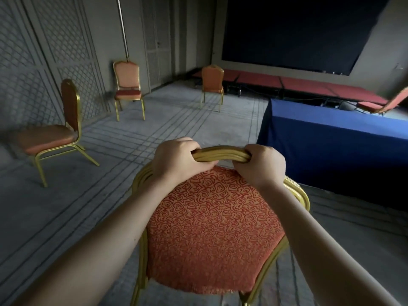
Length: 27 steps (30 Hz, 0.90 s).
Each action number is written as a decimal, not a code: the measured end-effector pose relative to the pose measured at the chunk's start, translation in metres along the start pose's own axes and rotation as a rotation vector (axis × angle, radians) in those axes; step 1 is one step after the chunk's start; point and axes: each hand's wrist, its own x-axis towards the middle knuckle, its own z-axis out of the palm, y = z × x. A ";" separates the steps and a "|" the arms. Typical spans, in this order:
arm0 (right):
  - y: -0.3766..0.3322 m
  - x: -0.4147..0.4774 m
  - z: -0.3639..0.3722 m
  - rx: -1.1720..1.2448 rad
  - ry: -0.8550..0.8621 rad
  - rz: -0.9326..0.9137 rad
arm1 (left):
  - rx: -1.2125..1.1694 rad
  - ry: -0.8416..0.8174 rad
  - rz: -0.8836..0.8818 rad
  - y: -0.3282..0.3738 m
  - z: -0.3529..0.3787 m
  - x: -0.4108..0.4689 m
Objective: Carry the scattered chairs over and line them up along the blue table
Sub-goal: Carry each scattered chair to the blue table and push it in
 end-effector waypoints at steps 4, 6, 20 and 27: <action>0.030 0.109 0.053 0.005 -0.035 -0.050 | -0.037 0.038 -0.037 -0.043 0.074 0.081; 0.043 0.156 0.077 0.002 -0.045 -0.077 | -0.052 0.048 -0.039 -0.060 0.106 0.116; 0.173 0.516 0.287 -0.019 0.016 -0.019 | -0.096 0.014 0.021 -0.206 0.399 0.433; 0.248 0.684 0.381 -0.006 0.064 -0.002 | -0.125 -0.030 0.069 -0.258 0.537 0.587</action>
